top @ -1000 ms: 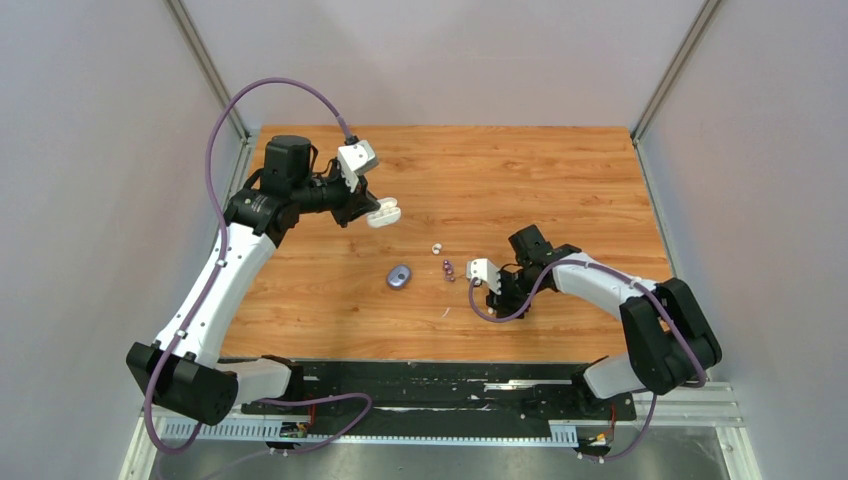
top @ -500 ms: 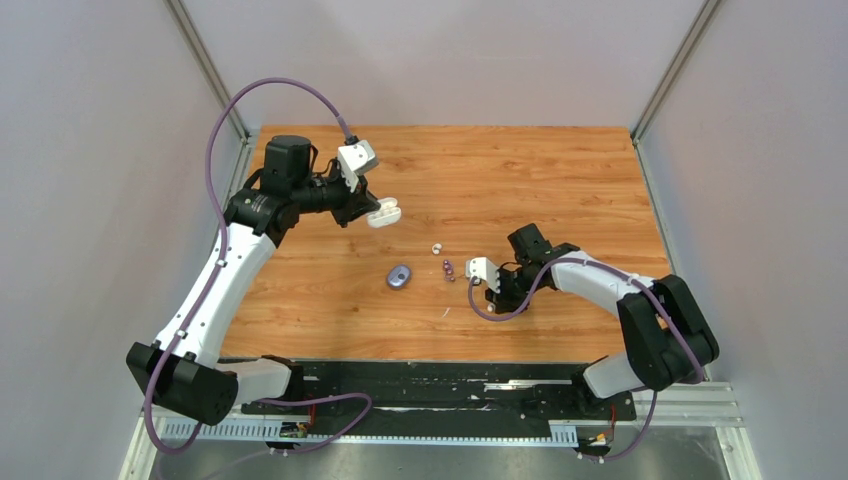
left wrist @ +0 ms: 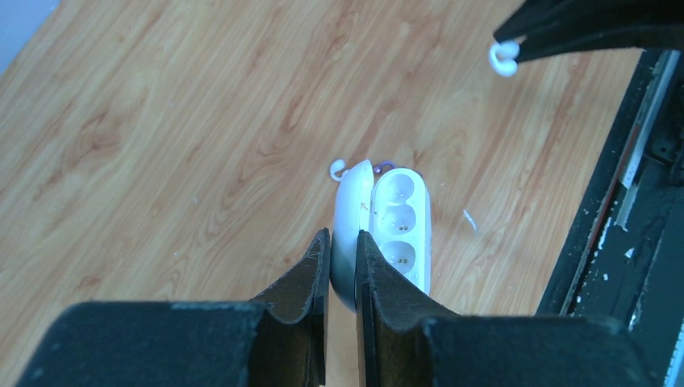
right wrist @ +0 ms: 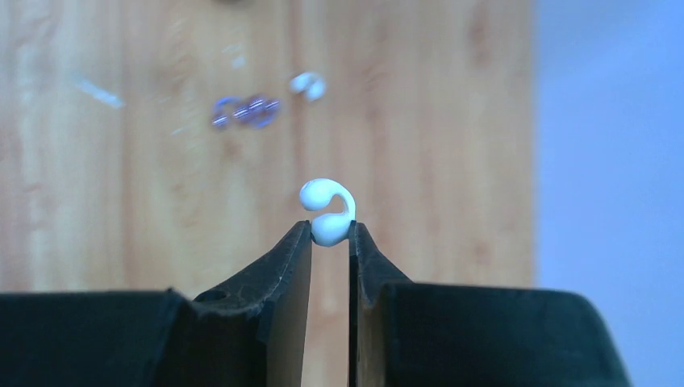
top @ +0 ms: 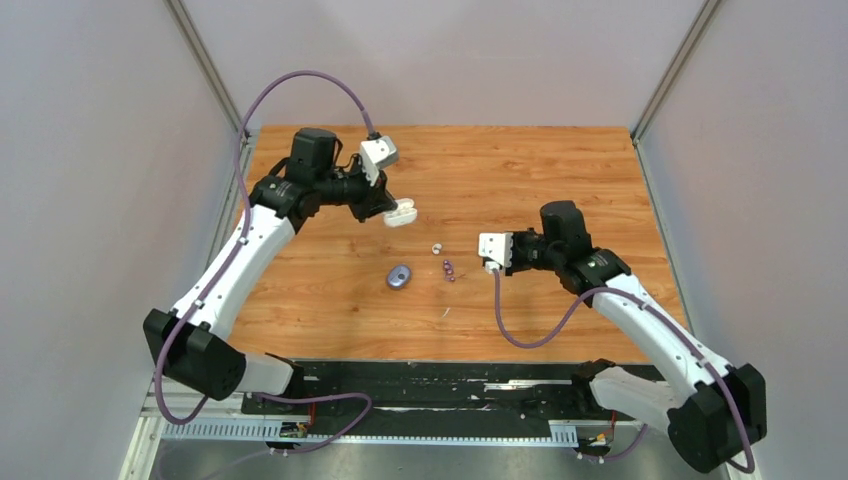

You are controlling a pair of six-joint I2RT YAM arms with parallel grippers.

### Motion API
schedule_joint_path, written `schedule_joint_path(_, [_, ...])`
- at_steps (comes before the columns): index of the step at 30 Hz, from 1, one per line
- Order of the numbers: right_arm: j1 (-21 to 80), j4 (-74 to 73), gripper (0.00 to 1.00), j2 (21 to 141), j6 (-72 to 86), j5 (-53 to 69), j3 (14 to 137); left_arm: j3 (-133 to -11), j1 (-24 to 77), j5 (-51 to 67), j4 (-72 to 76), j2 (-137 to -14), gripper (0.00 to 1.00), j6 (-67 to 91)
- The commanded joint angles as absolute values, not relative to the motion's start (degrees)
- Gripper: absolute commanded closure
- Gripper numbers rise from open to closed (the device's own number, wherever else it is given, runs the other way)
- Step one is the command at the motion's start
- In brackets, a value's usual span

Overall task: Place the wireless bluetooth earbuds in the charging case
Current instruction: Pick up the earbud from the center of the board, then place the earbud in the charging case.

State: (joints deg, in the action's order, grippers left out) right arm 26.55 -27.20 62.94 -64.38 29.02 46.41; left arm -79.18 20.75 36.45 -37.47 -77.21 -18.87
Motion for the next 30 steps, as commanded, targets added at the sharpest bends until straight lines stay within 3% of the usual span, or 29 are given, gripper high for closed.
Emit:
schedule_joint_path(1, [28.23,-9.74,1.0,58.75,-68.94,29.26,48.74,-83.41,24.97,36.33,-35.04,-79.41,1.0,-15.07])
schedule_joint_path(8, [36.22,16.94,1.0,58.99,-78.44,23.12,43.7,-87.48,29.87,35.83,-33.28,-84.27,1.0,-9.6])
schedule_joint_path(12, [39.54,25.2,1.0,60.9,-83.11,23.0,42.55,-88.51,31.28,35.66,-32.24,-85.65,1.0,-7.21])
schedule_joint_path(30, [40.0,12.65,1.0,61.85,-96.86,30.04,44.32,-81.55,32.24,36.53,-21.95,-79.43,1.0,-6.29])
